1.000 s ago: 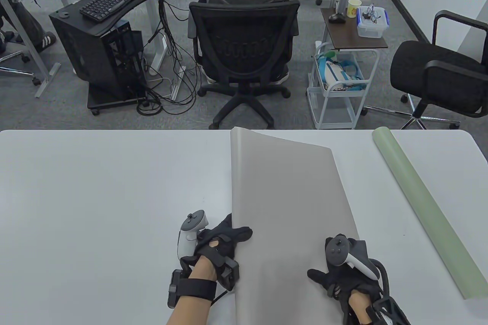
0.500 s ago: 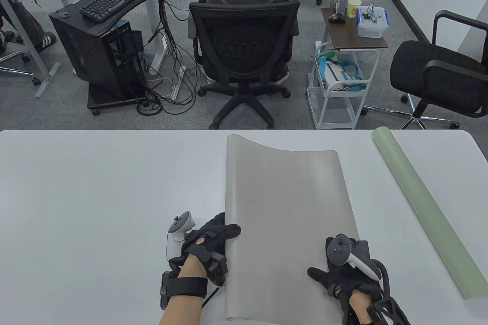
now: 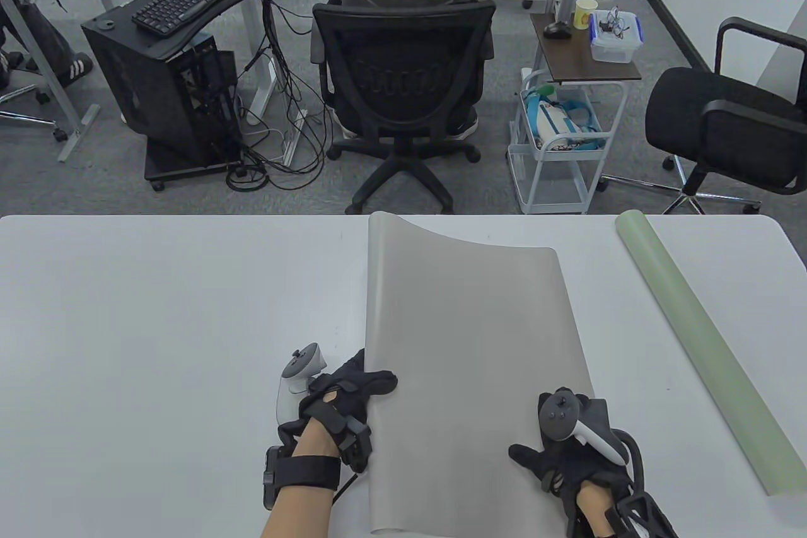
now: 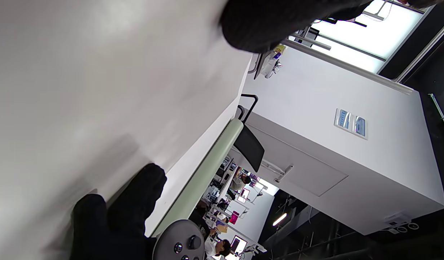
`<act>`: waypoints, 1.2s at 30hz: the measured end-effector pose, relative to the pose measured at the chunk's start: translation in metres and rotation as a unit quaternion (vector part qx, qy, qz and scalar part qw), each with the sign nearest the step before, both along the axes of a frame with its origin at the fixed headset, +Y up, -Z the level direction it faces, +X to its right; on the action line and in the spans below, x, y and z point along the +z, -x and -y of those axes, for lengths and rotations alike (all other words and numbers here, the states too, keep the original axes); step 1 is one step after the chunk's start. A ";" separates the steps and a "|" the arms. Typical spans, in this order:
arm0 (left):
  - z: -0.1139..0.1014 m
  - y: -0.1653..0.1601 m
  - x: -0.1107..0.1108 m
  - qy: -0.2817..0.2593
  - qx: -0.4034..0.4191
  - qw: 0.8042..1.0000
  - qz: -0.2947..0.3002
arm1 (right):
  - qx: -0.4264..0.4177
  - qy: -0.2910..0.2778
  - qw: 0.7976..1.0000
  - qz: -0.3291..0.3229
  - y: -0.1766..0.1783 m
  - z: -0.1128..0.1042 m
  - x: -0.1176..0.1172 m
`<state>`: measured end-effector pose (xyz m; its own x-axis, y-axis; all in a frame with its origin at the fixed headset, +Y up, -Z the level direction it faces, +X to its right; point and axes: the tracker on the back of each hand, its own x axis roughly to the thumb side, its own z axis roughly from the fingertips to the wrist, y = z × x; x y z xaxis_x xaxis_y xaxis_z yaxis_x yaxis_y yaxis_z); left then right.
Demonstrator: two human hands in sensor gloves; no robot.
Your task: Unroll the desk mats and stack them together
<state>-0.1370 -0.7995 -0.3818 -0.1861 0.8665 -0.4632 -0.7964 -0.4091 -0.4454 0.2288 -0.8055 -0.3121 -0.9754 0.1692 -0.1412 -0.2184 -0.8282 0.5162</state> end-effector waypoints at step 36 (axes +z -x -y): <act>0.002 0.039 -0.003 0.015 -0.038 0.999 0.003 | 0.001 0.004 1.000 0.006 -0.001 0.001 0.000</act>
